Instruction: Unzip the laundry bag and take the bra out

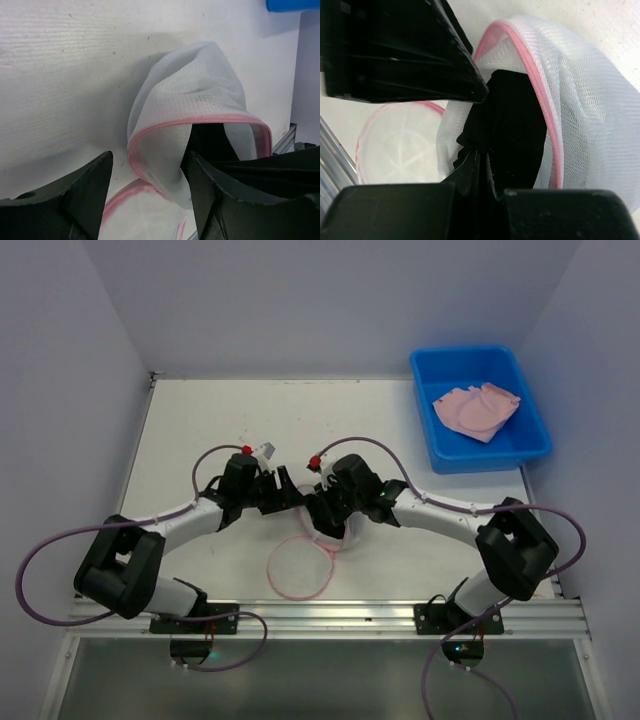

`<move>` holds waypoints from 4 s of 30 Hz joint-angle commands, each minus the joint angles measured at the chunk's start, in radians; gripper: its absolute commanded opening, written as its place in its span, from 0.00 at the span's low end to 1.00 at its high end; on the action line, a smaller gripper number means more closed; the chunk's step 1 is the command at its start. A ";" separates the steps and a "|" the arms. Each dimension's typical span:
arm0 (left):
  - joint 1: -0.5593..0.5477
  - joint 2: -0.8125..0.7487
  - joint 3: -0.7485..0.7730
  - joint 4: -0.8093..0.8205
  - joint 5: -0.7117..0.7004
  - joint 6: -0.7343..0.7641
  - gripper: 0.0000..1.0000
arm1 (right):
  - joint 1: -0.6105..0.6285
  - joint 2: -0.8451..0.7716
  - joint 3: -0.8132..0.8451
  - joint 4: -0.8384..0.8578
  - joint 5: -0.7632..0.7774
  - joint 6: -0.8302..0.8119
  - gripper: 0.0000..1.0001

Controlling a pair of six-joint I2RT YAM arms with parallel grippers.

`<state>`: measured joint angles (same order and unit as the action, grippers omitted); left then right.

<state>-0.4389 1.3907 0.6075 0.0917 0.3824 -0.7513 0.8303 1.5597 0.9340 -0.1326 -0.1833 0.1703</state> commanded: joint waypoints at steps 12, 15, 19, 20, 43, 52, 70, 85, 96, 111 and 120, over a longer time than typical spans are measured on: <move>-0.035 0.034 0.009 0.011 -0.091 0.033 0.00 | -0.074 -0.243 -0.155 0.195 -0.211 0.011 0.00; -0.035 0.033 0.006 -0.006 -0.097 0.036 0.00 | -0.144 -0.356 -0.231 0.326 -0.384 0.084 0.00; -0.035 0.036 0.000 -0.003 -0.067 0.017 0.00 | -0.154 -0.424 -0.216 0.415 -0.508 0.146 0.00; -0.037 0.033 0.000 -0.003 -0.063 0.014 0.00 | -0.154 -0.431 -0.198 0.441 -0.550 0.187 0.00; -0.044 -0.033 0.021 -0.156 -0.203 0.023 0.00 | -0.517 -0.391 0.235 0.151 0.140 0.018 0.00; -0.046 -0.002 0.077 -0.147 -0.209 0.052 0.00 | -0.881 -0.210 0.244 0.074 0.425 -0.018 0.00; -0.015 0.160 0.353 -0.184 -0.166 0.164 0.68 | -0.802 -0.094 0.399 -0.114 0.311 0.012 0.81; -0.007 -0.343 -0.017 -0.434 -0.225 0.024 0.85 | -0.120 -0.234 0.207 -0.173 0.128 0.069 0.93; -0.156 -0.302 -0.235 -0.297 -0.278 -0.121 0.52 | -0.037 0.046 0.186 -0.137 0.180 0.126 0.93; -0.164 0.249 0.202 -0.421 -0.661 0.065 0.20 | -0.042 0.019 0.065 -0.197 0.275 0.259 0.93; -0.081 0.191 0.276 -0.437 -0.647 0.136 0.50 | -0.045 -0.064 -0.021 -0.122 0.263 0.380 0.92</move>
<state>-0.5320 1.6505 0.8986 -0.2890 -0.2256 -0.6510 0.7906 1.5581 0.9199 -0.3183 0.0650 0.4858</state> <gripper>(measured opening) 0.474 0.924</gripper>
